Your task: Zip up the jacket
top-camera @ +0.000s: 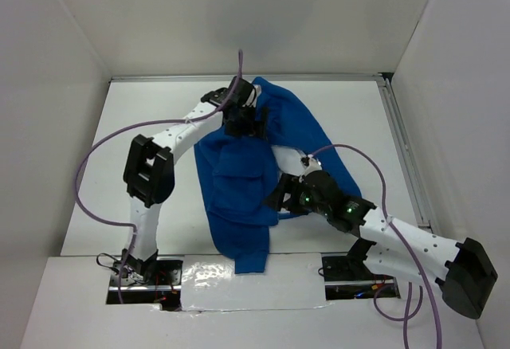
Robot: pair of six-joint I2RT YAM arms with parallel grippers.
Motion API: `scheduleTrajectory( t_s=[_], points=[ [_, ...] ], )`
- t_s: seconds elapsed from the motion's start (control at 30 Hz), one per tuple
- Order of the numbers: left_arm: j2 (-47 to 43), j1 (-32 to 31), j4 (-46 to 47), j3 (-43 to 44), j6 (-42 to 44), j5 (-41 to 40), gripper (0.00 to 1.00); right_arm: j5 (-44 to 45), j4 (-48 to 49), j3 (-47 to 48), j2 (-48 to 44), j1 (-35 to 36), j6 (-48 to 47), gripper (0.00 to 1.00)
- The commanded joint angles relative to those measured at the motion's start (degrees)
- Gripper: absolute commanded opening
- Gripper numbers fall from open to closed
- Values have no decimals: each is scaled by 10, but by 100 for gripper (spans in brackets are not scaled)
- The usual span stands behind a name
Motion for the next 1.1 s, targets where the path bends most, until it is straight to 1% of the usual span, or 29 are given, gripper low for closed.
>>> scheduleTrajectory(
  t_s=[0.0,0.03,0.1,0.13,0.17,0.2,0.23,0.27,0.3,0.37,0.4,0.43,0.47,0.53,0.57,0.63,0.73,0.8,0.83,0.9,0.97,1.03,1.07],
  points=[
    [-107,17,23,-25,-12,-32,99,117,-115,65,-8,7,-18,92],
    [-125,19,31,-67,-14,-33,99,129,-127,78,-3,8,-24,95],
    [-179,19,39,-107,-37,-34,99,175,-161,111,16,9,-28,97],
    [-196,18,45,-160,-43,-31,99,197,-177,122,24,4,-27,98],
    [-231,15,66,-192,-54,-17,99,236,-209,146,33,-2,-13,98],
    [-247,13,81,-220,-57,-6,99,240,-220,157,48,-11,-6,99],
    [-261,10,95,-284,-62,9,99,230,-227,165,56,-48,-4,100],
    [-281,8,110,-313,-65,25,99,207,-227,171,62,-71,-4,100],
    [-285,3,124,-359,-80,43,99,160,-216,169,68,-93,-10,100],
    [-287,0,131,-395,-100,57,99,142,-206,155,72,-143,-9,99],
    [-286,-2,143,-427,-105,61,99,149,-201,150,71,-156,-5,99],
    [-283,-4,160,-443,-97,70,99,150,-198,145,70,-185,-3,99],
    [-282,-2,199,-474,-92,113,99,145,-198,144,72,-202,-7,99],
    [-272,4,229,-496,-88,148,99,129,-191,148,84,-230,-11,99],
    [-266,12,239,-503,-88,163,99,120,-177,150,88,-253,-15,99],
    [-234,29,242,-496,-89,161,99,99,-150,153,110,-273,-30,99],
    [-186,59,243,-469,-78,169,99,65,-131,159,146,-320,-58,98],
    [-156,94,247,-438,-78,159,99,50,-98,152,173,-352,-73,97],
    [-145,119,249,-427,-65,162,99,30,-78,142,188,-362,-79,97],
    [-115,140,240,-377,-55,163,99,-6,-63,139,200,-387,-96,96],
    [-96,162,219,-328,-45,159,99,-8,-40,137,217,-394,-114,96],
    [-86,167,206,-303,-37,167,99,-16,-7,132,233,-396,-138,95],
    [-89,167,206,-304,-36,174,99,-36,2,132,239,-398,-146,95]
  ],
)
